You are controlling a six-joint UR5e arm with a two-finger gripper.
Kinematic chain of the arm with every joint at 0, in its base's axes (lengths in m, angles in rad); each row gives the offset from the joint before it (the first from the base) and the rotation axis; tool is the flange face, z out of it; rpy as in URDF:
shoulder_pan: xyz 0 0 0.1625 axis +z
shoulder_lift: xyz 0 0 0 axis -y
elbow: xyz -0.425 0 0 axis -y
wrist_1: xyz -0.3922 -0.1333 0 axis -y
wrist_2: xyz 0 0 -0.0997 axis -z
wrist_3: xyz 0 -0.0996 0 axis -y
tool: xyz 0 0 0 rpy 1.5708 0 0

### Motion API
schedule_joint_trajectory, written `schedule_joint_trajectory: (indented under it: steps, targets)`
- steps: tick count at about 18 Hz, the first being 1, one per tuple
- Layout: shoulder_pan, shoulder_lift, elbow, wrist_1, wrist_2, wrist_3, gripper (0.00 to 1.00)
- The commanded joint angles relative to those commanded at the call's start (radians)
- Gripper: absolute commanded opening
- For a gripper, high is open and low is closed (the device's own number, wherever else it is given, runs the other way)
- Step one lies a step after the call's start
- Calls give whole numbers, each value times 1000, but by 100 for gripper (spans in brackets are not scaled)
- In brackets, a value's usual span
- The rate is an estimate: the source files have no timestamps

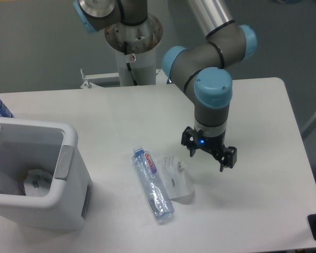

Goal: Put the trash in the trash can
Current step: 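Move the gripper down toward the small white paper item, then close the gripper on the white paper item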

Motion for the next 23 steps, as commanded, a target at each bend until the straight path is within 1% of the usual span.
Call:
schedule_joint_trajectory:
  steps: [3,7,9,10,12,15,16,19,20,21,23]
  targets:
    - [-32,-28,0,2,6,-86,100]
    - [-51,-55,-2,14,11,-140,100]
    - [-55,-60,-3,17,49,-139,100]
    - [-70,-67,-5,20,79,-139,100]
    - [-94,-95,-2,26,136,-142,100]
    - [-114,-127,11,61,155,-154,100]
    - [-115,-132,15,61,155,-174,96]
    - [-115,-132,17,61,153,-189,73]
    - [-115,-132,17,61,153,-191,62]
    - [-115,-132,15,61,153,-191,55]
    - [-115,-130,17,61,153,-194,33]
